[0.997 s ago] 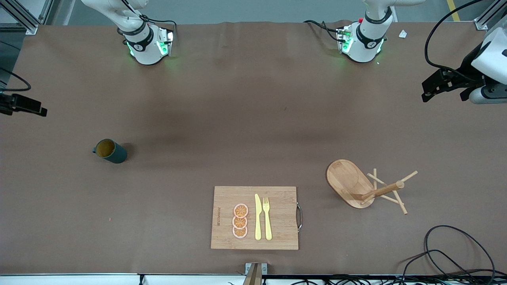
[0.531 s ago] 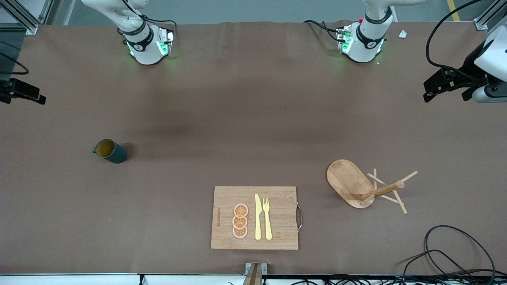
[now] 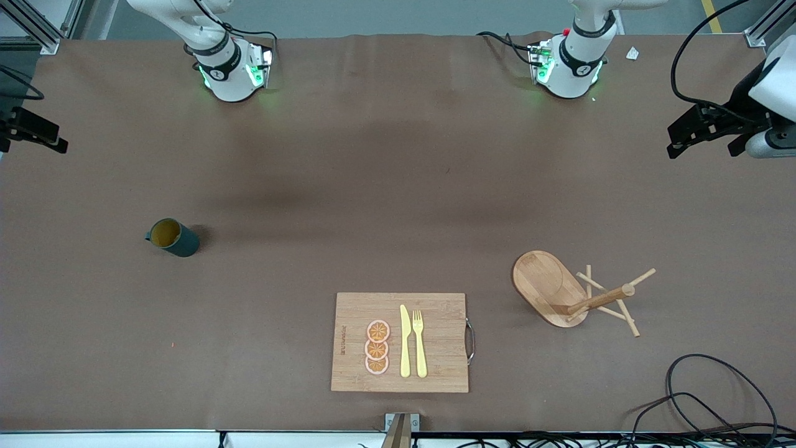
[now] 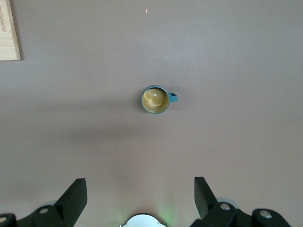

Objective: Transfer cup from left to right arm and place

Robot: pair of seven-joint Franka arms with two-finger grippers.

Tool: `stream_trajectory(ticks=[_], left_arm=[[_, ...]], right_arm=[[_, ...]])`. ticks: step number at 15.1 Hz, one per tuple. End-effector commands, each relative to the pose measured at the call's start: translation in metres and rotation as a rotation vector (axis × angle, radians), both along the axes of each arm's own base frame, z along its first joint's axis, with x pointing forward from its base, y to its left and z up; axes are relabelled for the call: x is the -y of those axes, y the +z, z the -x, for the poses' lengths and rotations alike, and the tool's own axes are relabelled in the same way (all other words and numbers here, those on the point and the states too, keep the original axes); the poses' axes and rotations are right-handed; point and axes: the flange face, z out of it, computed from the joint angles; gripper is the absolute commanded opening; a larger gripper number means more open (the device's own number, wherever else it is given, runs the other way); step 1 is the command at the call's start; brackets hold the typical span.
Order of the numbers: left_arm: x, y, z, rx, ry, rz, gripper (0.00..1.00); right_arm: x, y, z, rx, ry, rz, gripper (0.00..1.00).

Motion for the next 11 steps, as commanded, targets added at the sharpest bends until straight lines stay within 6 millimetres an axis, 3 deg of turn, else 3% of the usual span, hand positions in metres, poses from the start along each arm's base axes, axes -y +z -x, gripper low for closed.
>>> stream_trajectory(ticks=[1, 11], left_arm=[[-0.003, 0.007, 0.005, 0.016, -0.014, 0.003, 1.00], [-0.004, 0.008, 0.007, 0.012, -0.012, 0.008, 1.00]], right_arm=[[0.000, 0.005, 0.012, 0.018, -0.015, 0.004, 1.00], [-0.001, 0.011, 0.026, 0.028, -0.006, -0.002, 1.00]])
